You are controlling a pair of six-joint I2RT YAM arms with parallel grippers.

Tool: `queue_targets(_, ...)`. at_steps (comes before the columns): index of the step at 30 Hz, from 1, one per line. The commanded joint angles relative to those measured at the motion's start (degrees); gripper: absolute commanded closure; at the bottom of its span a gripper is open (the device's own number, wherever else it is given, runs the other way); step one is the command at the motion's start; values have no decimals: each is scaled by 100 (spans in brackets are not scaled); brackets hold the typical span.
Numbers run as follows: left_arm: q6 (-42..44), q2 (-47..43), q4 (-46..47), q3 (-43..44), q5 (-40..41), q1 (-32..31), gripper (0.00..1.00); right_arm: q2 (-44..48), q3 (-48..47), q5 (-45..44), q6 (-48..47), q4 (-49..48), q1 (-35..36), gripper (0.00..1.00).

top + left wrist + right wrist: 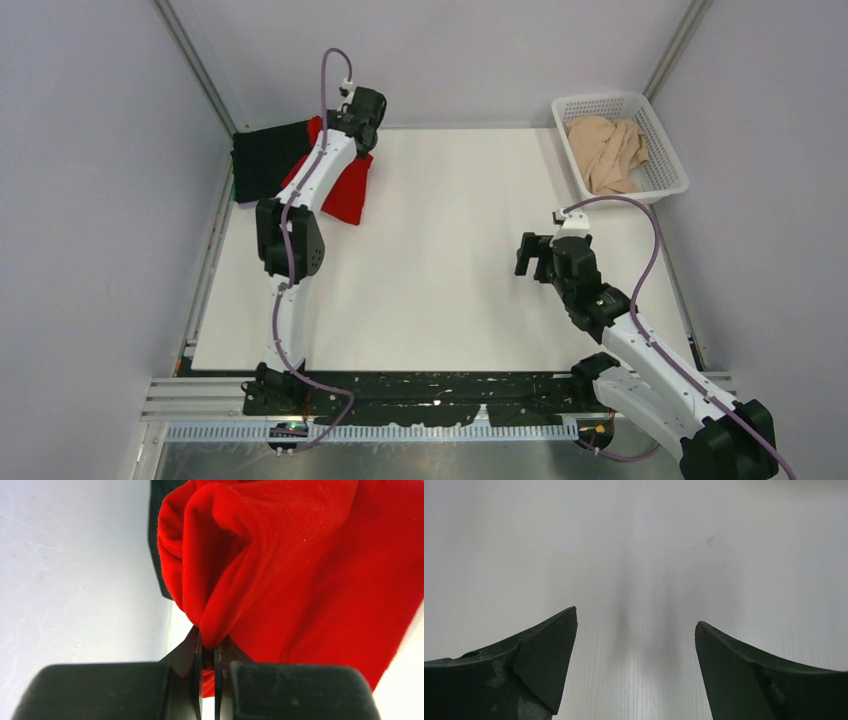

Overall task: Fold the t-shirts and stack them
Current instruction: Put the neatly folded tshirt into the corner of the board with the left arm

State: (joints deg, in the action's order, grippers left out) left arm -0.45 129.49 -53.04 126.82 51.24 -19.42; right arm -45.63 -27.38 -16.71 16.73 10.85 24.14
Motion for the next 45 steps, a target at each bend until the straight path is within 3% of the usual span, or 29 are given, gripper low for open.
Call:
queue_targets(1, 906, -132, 635, 535, 459, 69, 100, -129, -139, -247, -73, -87, -24, 4)
queue_targets(23, 833, -866, 637, 1149, -188, 315, 100, -96, -198, -436, -56, 48, -23, 5)
queue_targets(37, 732, 139, 1458, 1432, -639, 1113, 100, -301, -268, -771, -108, 90, -20, 5)
queue_targets(45, 92, 605, 1424, 1619, -1168, 1682, 100, -404, -327, -987, -119, 148, -24, 5)
